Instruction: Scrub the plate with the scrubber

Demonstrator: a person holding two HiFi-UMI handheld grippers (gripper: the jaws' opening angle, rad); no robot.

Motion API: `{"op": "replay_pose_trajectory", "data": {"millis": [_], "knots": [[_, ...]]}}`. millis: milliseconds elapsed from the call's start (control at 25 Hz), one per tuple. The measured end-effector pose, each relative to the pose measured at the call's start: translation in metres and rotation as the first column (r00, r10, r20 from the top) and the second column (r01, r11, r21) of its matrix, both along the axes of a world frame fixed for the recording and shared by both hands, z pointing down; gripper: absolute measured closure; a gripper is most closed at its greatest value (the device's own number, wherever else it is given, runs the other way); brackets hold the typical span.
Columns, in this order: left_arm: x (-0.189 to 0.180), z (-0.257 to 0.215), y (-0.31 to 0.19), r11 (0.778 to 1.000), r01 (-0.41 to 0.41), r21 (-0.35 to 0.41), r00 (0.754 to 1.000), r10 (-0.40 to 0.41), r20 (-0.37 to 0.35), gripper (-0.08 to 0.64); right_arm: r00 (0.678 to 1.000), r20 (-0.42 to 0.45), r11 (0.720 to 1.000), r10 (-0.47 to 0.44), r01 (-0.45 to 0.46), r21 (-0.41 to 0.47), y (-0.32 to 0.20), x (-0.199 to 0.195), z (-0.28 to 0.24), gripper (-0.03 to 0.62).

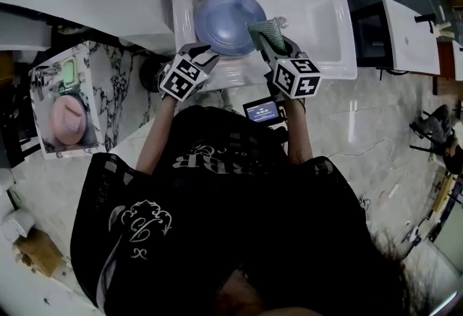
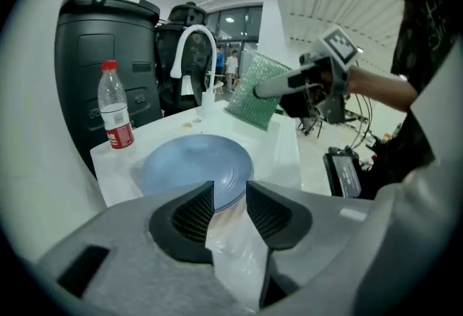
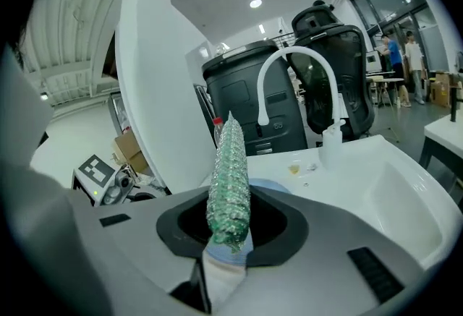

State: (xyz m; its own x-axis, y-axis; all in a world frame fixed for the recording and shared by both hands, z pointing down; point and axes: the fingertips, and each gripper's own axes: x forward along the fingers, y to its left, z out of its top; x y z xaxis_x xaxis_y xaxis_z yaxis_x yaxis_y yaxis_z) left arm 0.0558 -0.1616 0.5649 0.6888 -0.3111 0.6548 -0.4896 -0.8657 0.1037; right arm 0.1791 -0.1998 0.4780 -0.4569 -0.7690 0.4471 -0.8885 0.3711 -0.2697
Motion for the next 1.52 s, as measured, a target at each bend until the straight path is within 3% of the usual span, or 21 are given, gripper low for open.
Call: {"op": "replay_pose_trajectory", "data": {"millis": [320, 480, 800, 1080, 1240, 1520], "knots": [[0.007, 0.051, -0.002, 0.983, -0.178, 0.030, 0.971, 0.171, 0.168, 0.426, 0.981, -0.117, 0.988, -0.157, 0.157, -0.009, -0.077, -0.029, 0.038, 0.502], [0.008, 0.065, -0.003, 0.979, -0.204, 0.023, 0.958, 0.195, 0.209, 0.428, 0.980, -0.101, 0.985, -0.172, 0.172, -0.009, -0.107, -0.040, 0.061, 0.502], [0.009, 0.068, -0.009, 0.986, -0.167, 0.006, 0.974, 0.164, 0.154, 0.430, 0.988, -0.084, 0.991, -0.129, 0.126, -0.038, -0.148, -0.047, 0.102, 0.502], [0.008, 0.068, -0.009, 0.985, -0.172, 0.012, 0.972, 0.168, 0.167, 0.430, 0.983, -0.156, 0.995, -0.099, 0.094, -0.037, -0.167, -0.047, 0.124, 0.502], [0.008, 0.069, -0.009, 0.988, -0.156, 0.000, 0.977, 0.154, 0.150, 0.430, 0.972, -0.201, 0.993, -0.121, 0.118, -0.028, -0.169, -0.056, 0.131, 0.502], [0.008, 0.068, -0.010, 0.990, -0.138, 0.000, 0.980, 0.136, 0.142, 0.430, 0.958, -0.161, 0.972, -0.236, 0.232, -0.046, -0.156, -0.092, 0.131, 0.503]]}}
